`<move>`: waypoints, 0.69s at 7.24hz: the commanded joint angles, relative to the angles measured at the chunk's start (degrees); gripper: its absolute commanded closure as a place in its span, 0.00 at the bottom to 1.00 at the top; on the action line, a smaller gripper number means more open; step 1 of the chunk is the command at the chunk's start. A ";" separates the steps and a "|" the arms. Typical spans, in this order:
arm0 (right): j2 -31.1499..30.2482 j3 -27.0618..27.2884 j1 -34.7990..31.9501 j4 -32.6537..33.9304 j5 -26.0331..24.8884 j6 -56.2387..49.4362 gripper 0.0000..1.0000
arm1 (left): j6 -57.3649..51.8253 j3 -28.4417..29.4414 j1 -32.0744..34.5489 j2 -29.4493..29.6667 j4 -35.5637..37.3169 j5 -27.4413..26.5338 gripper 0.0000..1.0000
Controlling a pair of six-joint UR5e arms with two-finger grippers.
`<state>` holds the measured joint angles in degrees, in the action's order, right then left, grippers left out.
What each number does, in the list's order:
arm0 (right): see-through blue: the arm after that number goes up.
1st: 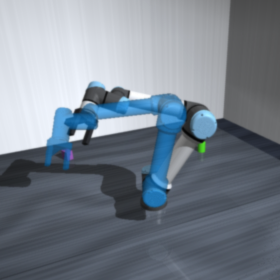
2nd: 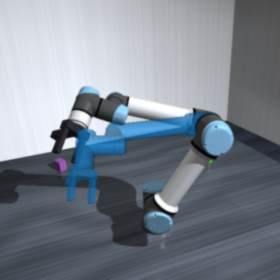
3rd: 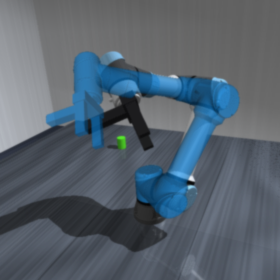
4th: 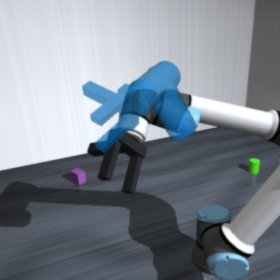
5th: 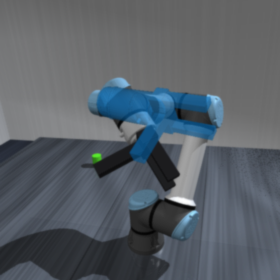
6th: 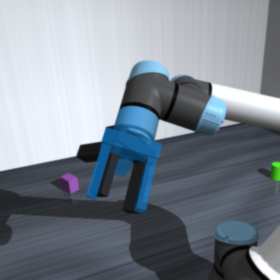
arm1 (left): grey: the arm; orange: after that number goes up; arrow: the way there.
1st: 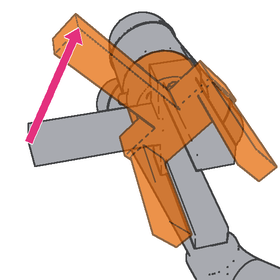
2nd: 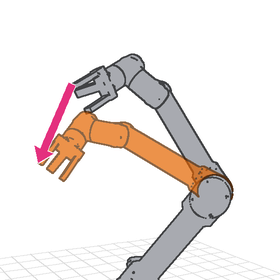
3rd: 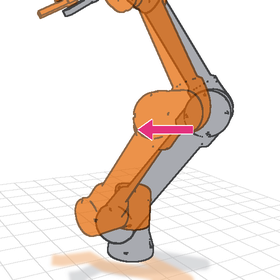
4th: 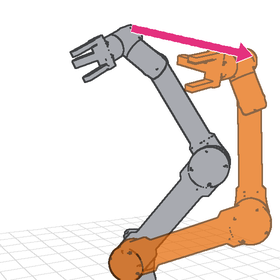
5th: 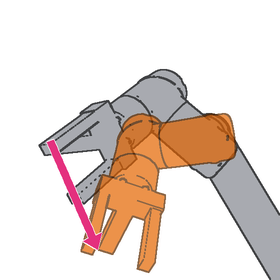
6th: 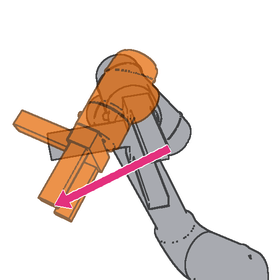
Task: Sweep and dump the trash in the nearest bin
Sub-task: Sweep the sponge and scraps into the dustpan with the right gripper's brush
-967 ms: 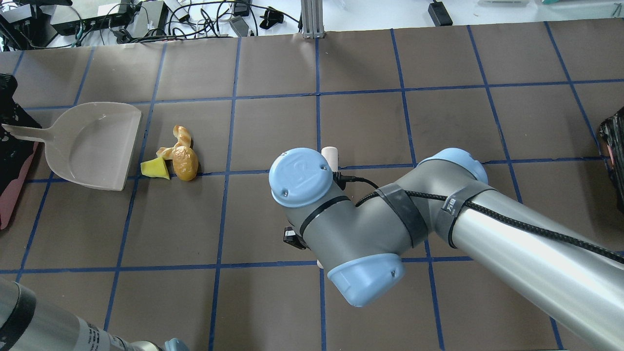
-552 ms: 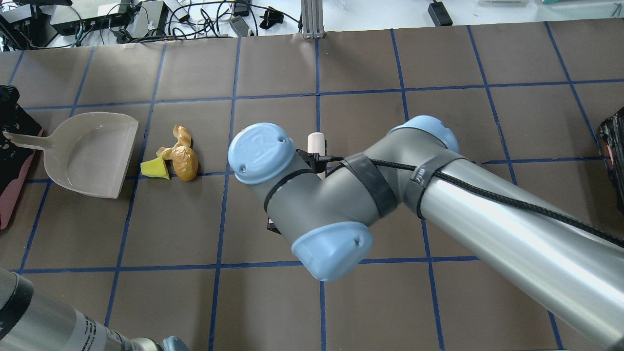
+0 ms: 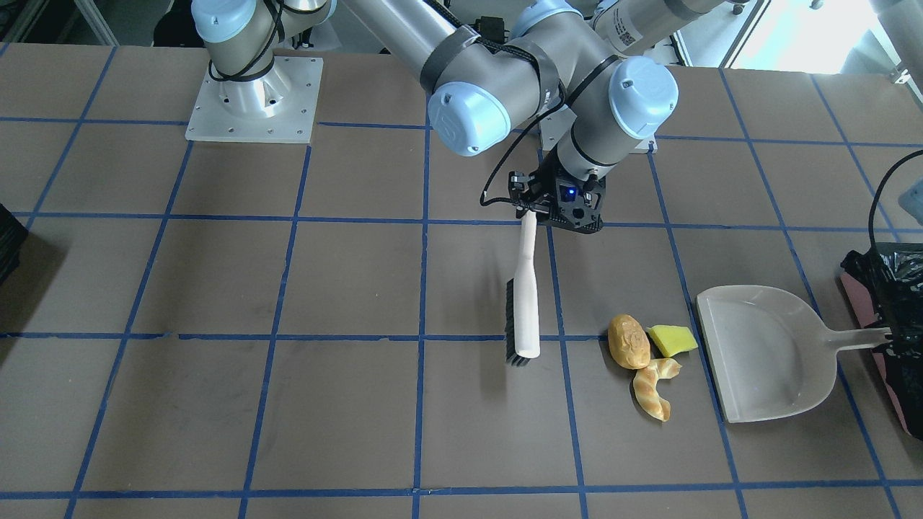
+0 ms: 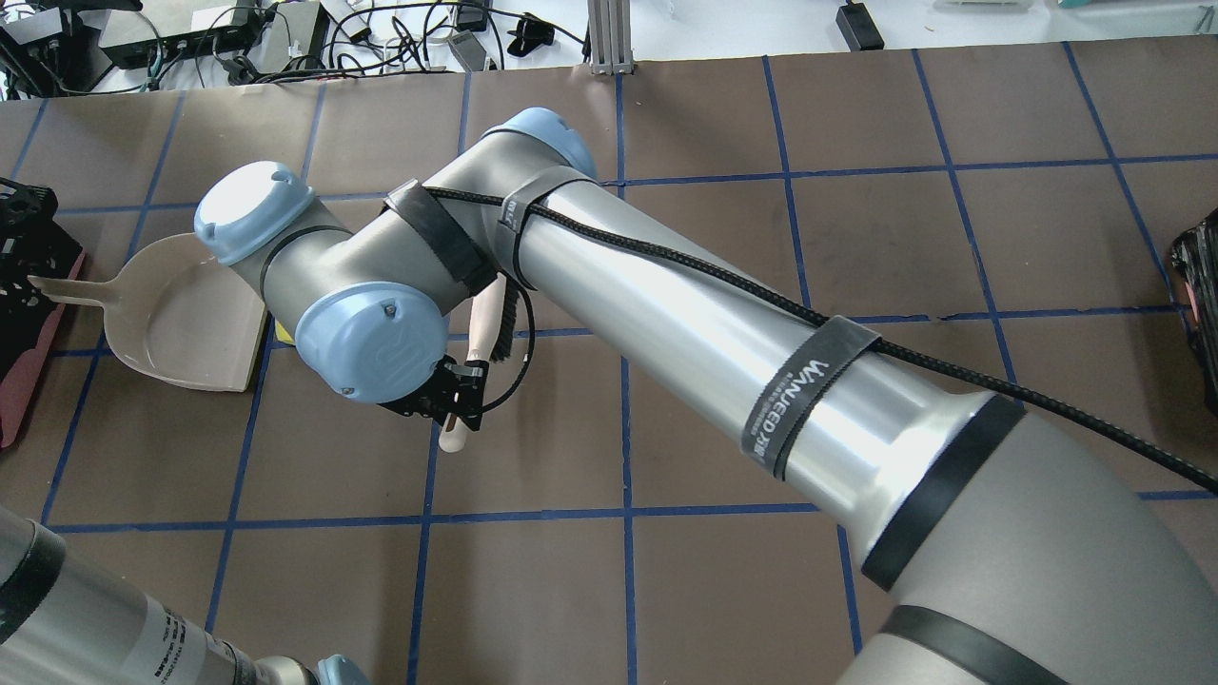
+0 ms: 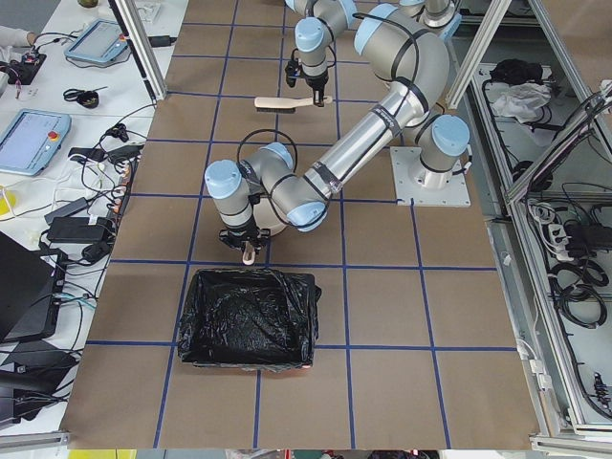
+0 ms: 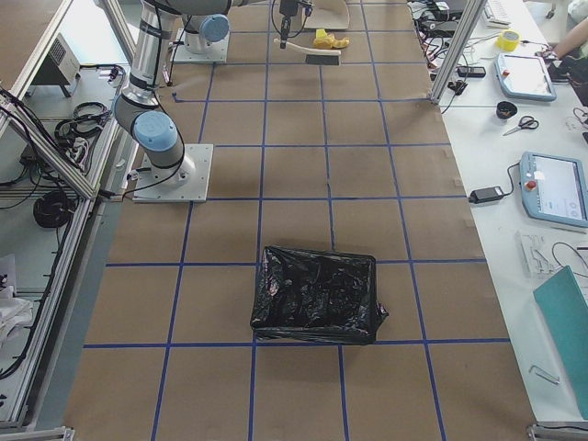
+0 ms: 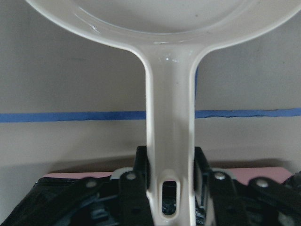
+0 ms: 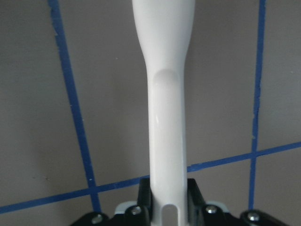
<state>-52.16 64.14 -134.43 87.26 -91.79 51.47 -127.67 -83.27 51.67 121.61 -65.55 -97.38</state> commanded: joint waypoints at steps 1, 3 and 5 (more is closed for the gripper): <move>6.52 -9.34 -2.14 0.02 2.40 5.63 1.00 | 0.58 -1.01 0.36 -0.14 0.42 0.26 1.00; 11.19 -15.42 -3.64 0.19 5.46 9.51 1.00 | 0.58 -2.15 0.36 -0.93 0.60 0.17 1.00; 13.05 -17.99 -4.35 0.28 7.49 14.16 1.00 | 0.49 -4.70 0.36 -1.11 4.27 0.17 1.00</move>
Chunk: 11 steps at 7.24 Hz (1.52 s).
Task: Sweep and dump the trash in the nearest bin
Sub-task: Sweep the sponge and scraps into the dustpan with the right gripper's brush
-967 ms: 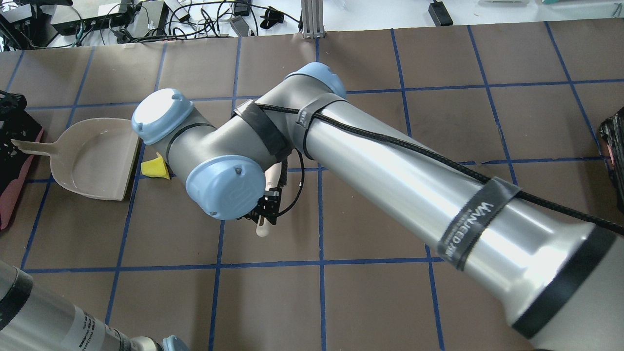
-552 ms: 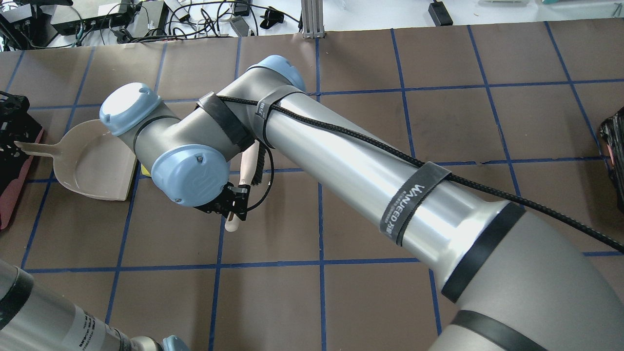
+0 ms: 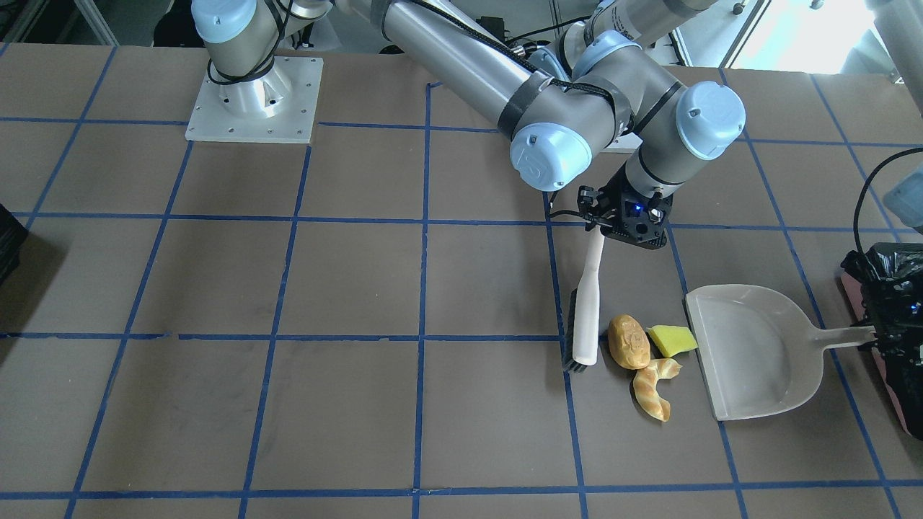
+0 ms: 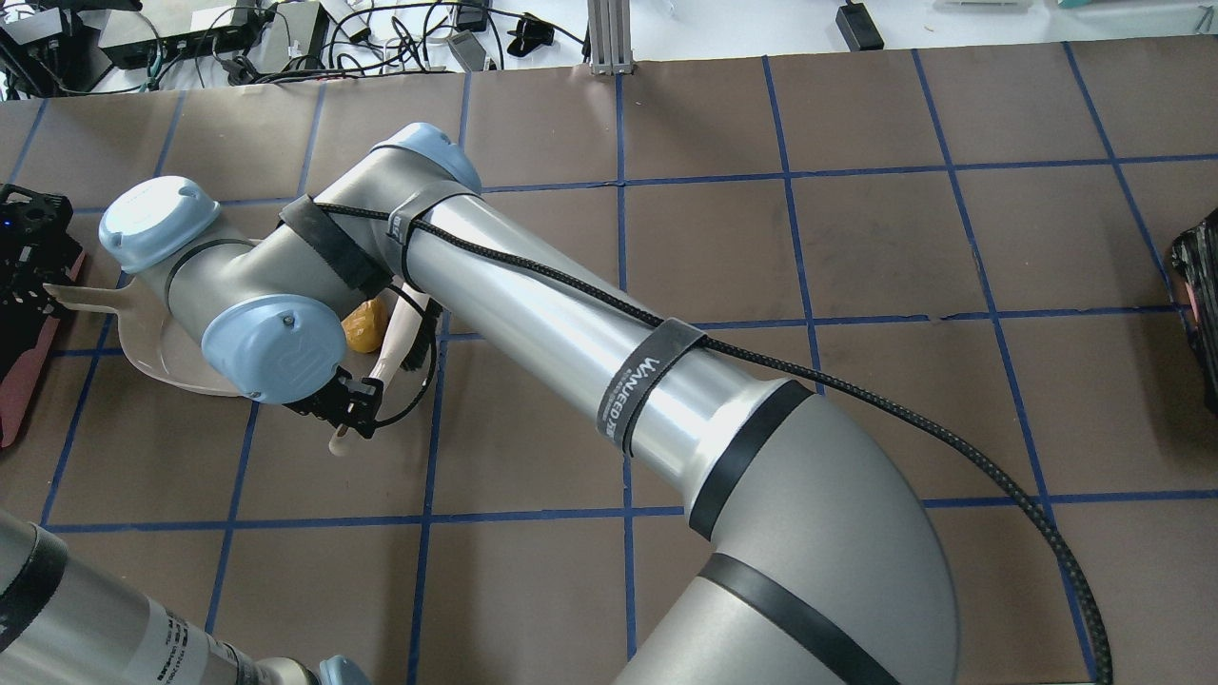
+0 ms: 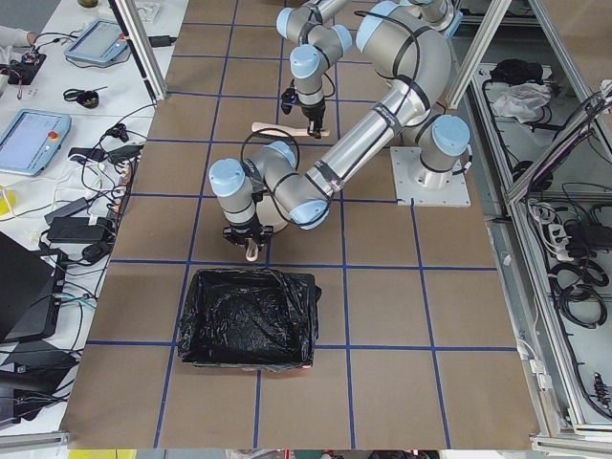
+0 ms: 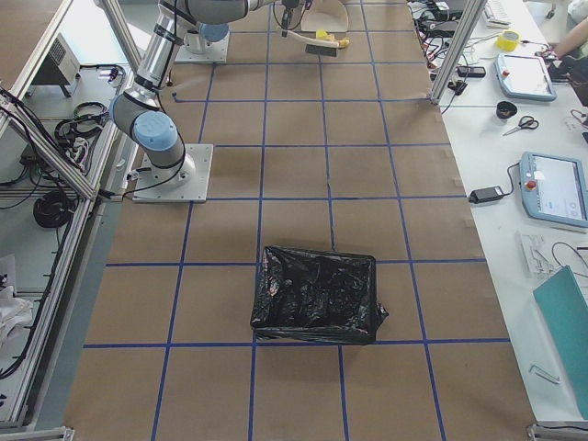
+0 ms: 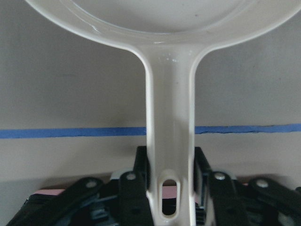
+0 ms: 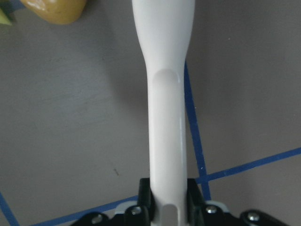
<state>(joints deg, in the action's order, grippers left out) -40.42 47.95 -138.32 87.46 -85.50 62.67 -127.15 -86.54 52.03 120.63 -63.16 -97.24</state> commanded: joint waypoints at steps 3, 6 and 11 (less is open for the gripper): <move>2.19 -1.89 -0.64 2.18 2.00 10.95 1.00 | -0.03 -1.52 0.27 -0.14 1.90 0.12 1.00; 4.90 -4.07 -0.64 6.67 4.99 12.31 1.00 | 0.06 -1.35 0.79 -0.22 1.90 0.12 1.00; 14.67 -15.25 -0.20 8.16 7.80 -16.37 1.00 | 0.14 -1.35 0.79 -0.75 1.90 0.03 1.00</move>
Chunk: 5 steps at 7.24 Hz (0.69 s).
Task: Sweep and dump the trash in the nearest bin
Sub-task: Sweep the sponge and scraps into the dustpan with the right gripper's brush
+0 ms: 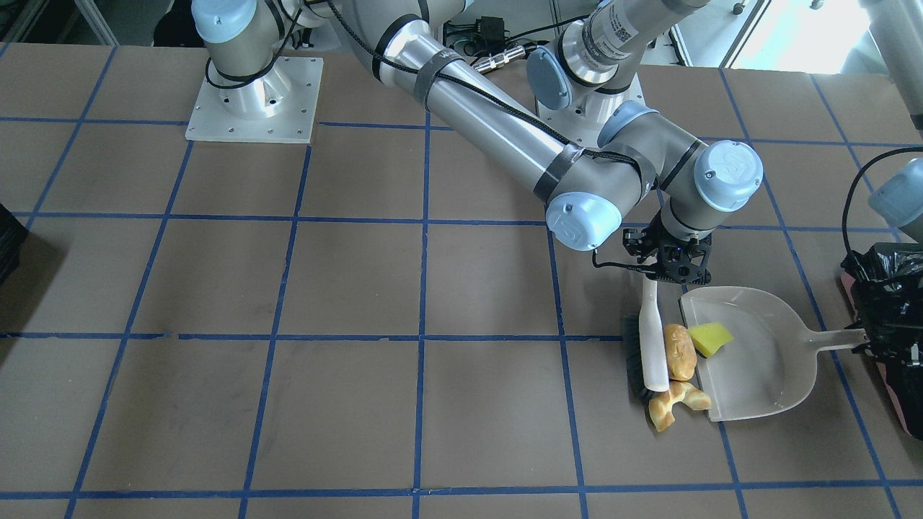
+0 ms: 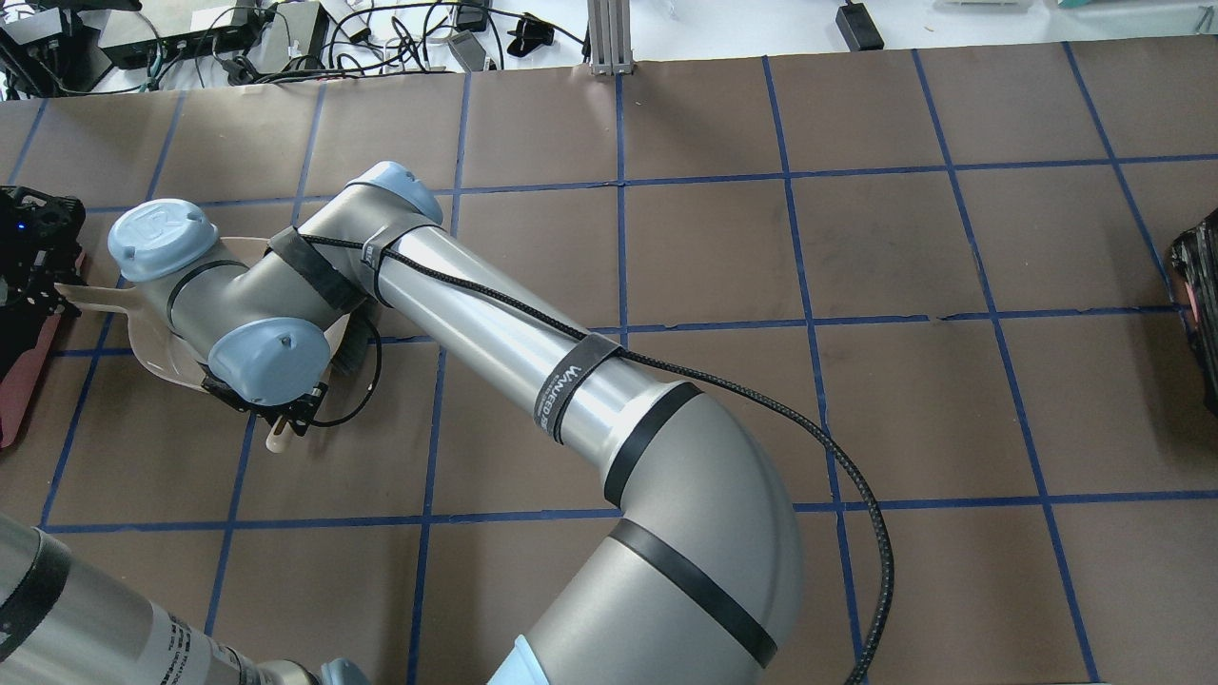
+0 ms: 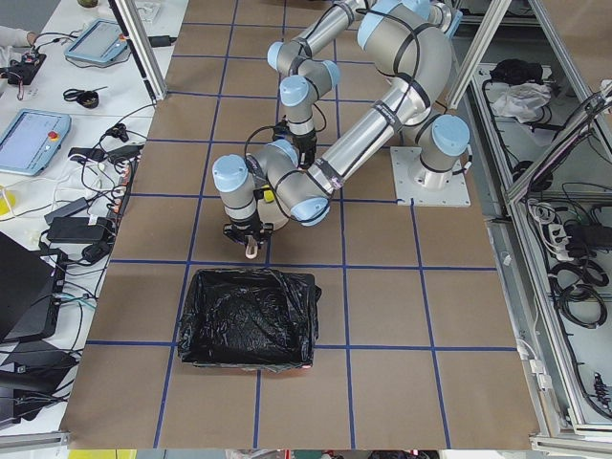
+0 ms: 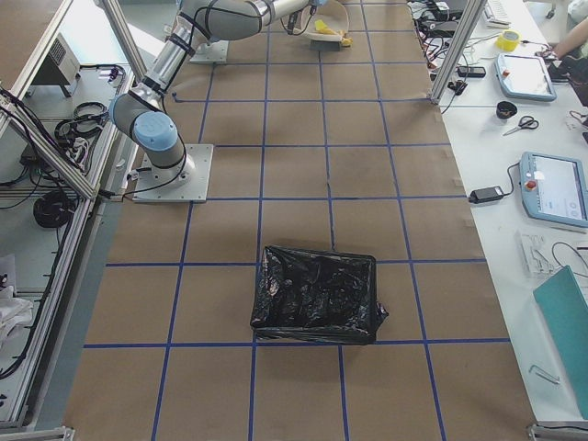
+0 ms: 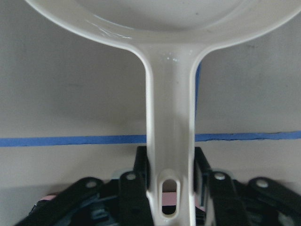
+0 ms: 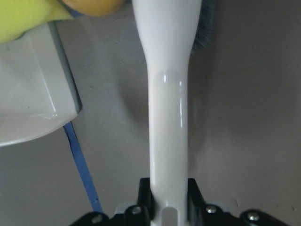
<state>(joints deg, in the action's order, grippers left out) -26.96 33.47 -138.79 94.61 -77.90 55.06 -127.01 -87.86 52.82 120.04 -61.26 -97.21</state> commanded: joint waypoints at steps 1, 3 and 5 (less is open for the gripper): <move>1.38 -0.77 0.70 1.45 0.38 -16.92 1.00 | 0.01 -0.03 0.00 -0.07 0.00 0.00 1.00; 2.61 -0.86 0.97 4.60 1.96 -31.09 1.00 | 0.27 -0.12 0.00 -0.07 0.00 0.00 1.00; 2.53 -0.95 0.97 4.70 2.23 -36.68 1.00 | 0.36 -0.12 0.00 -0.15 0.00 0.09 1.00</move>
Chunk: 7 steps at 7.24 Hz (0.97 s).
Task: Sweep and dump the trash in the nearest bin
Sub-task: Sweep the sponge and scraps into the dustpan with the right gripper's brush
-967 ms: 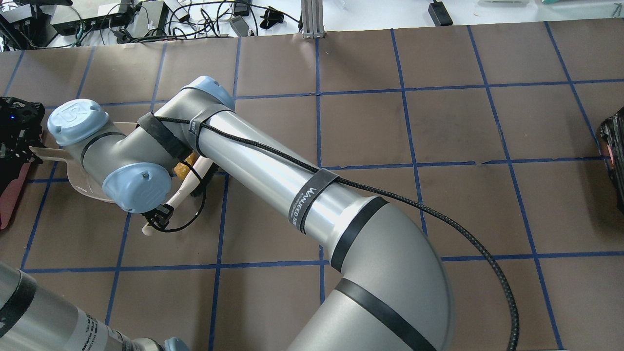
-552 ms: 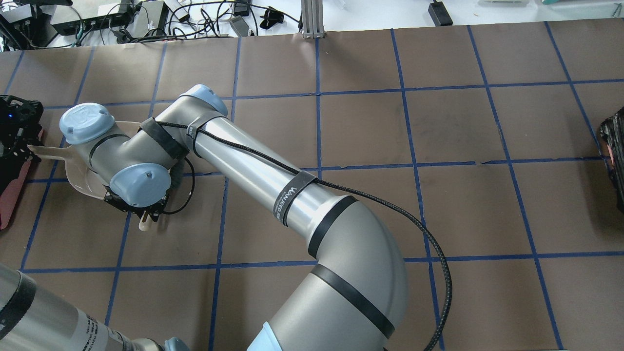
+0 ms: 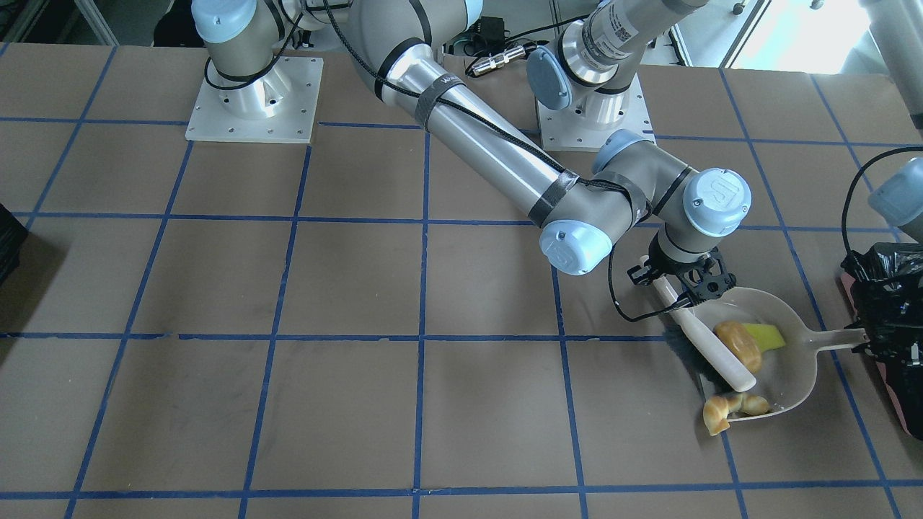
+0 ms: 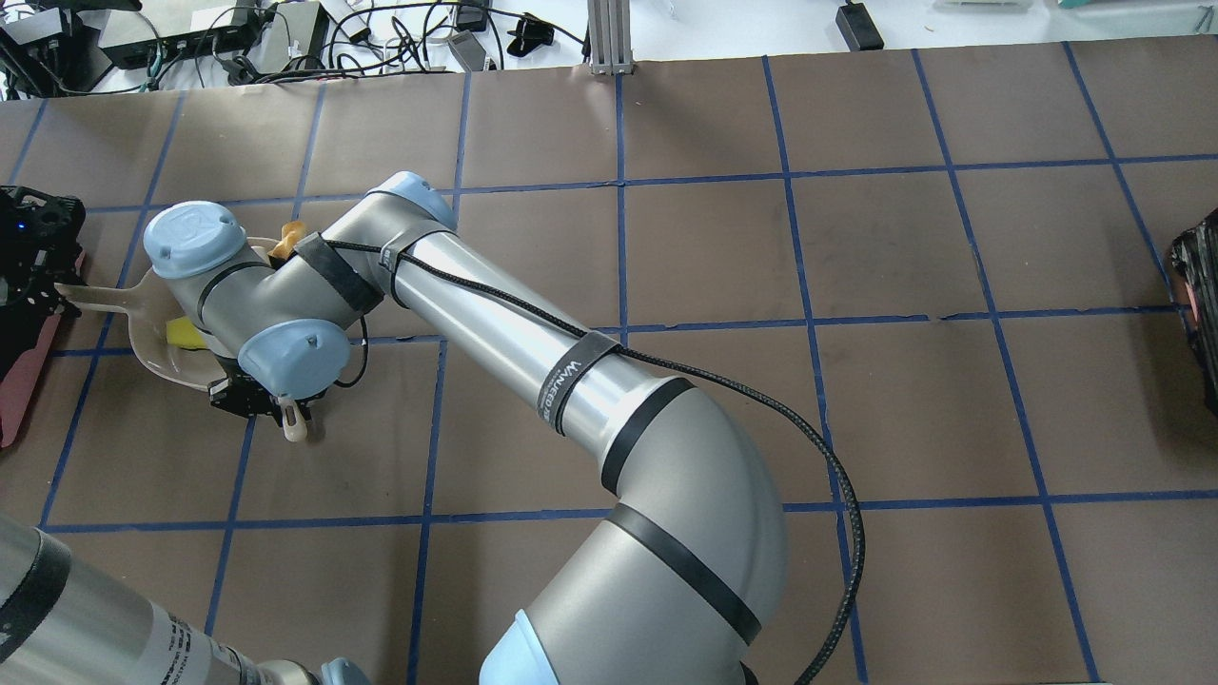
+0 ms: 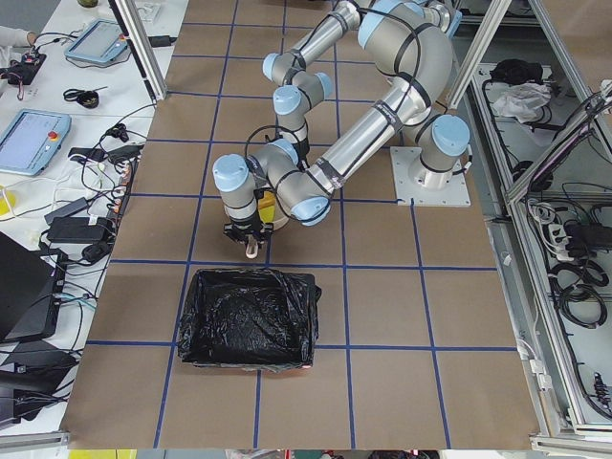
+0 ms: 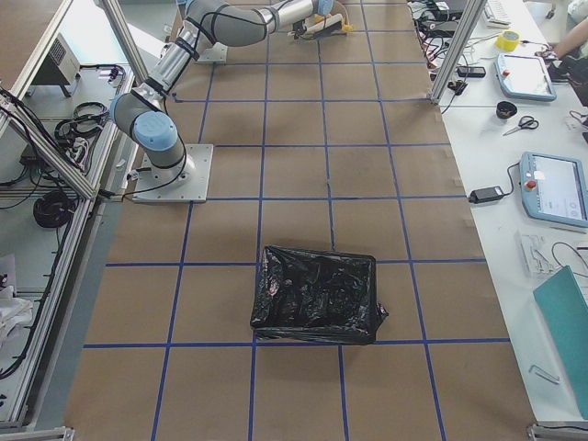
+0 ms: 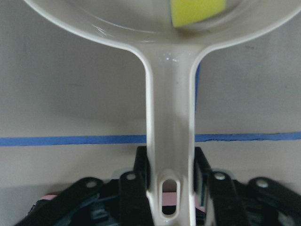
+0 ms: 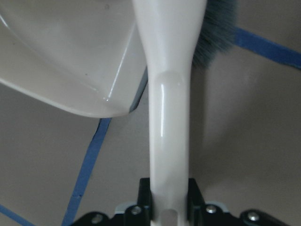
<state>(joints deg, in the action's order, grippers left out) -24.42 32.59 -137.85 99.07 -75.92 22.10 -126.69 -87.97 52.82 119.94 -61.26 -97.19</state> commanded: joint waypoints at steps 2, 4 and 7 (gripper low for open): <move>-1.24 0.19 0.04 0.16 2.16 -1.13 1.00 | 0.04 -0.01 0.00 0.03 0.00 0.07 1.00; -4.92 1.50 0.04 -2.02 2.27 11.05 1.00 | 0.04 -0.01 0.00 -0.06 0.00 0.07 1.00; -7.57 4.14 1.61 -8.50 -0.70 21.83 1.00 | 0.13 -0.09 0.00 0.03 0.09 0.07 1.00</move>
<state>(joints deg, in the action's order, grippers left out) -31.06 35.95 -137.30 94.46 -74.90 39.96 -126.57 -88.05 52.79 119.93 -61.24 -97.12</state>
